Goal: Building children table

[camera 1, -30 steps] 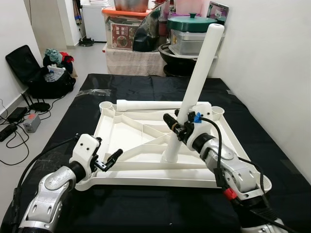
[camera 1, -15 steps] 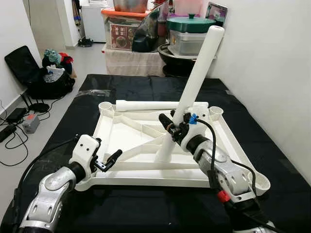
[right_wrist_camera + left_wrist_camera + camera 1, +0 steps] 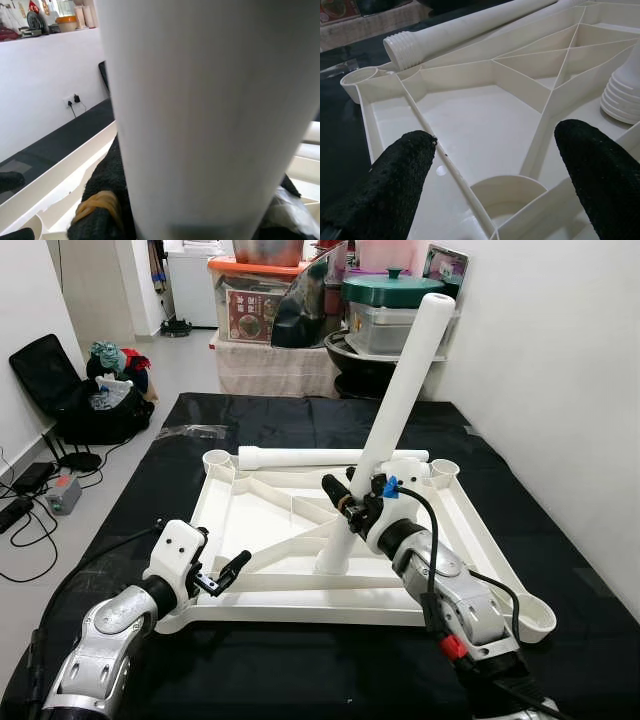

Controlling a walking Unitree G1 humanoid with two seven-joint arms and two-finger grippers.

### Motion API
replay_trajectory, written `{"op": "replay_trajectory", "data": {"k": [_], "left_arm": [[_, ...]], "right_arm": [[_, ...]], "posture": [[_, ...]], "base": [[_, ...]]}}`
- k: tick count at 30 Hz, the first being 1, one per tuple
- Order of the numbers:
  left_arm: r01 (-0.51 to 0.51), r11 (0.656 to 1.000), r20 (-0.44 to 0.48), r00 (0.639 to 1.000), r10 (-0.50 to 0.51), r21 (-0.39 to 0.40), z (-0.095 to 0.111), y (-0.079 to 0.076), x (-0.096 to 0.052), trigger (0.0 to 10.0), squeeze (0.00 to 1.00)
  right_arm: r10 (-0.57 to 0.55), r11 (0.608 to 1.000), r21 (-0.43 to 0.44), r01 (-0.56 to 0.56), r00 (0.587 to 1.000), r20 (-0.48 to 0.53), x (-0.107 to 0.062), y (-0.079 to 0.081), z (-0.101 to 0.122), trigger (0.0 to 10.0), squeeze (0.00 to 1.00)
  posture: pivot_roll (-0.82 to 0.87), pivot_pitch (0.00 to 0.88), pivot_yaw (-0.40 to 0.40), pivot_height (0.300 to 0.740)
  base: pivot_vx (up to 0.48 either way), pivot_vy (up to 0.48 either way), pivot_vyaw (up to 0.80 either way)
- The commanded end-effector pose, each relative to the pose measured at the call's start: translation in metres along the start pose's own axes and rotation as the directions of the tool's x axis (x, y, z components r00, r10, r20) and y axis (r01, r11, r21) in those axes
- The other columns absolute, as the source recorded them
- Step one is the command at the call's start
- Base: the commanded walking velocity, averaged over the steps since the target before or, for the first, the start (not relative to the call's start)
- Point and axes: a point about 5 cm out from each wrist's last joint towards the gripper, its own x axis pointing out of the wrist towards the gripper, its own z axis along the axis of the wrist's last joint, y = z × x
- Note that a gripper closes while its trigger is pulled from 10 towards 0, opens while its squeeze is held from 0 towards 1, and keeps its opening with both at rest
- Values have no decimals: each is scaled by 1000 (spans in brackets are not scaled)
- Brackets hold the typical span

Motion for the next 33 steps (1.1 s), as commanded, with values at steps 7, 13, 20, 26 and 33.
{"op": "replay_trajectory", "data": {"k": [7, 13, 20, 26, 33], "left_arm": [[105, 994, 67, 992, -104, -10, 10, -7, 2, 10000, 0], [146, 989, 96, 985, -145, 7, 17, -6, 5, 10000, 0], [177, 982, 106, 977, -183, 65, 27, -1, 11, 10000, 0], [169, 980, 99, 979, -180, 105, 32, 6, 16, 10000, 0], [168, 978, 91, 979, -180, 125, 31, 6, 19, 10000, 0]], "right_arm": [[-81, 997, -10, 83, 991, 104, 4, -22, 30, 10000, 0], [-77, 996, -38, 85, 982, 172, 9, -29, 56, 10000, 0], [-41, 998, -31, 49, 971, 234, 16, -25, 79, 10000, 0], [61, 997, 37, -71, 972, 227, 18, 4, 73, 10000, 0], [151, 984, 63, -167, 967, 203, 20, 28, 65, 10000, 0]], "posture": [[82, 0, -76, 740], [84, 0, -72, 740], [86, 0, -71, 740], [84, 0, -62, 740], [81, 0, -62, 740]], "base": [[0, 0, 0], [0, 0, 0], [0, 0, 0], [0, 0, 0], [0, 0, 0]]}}
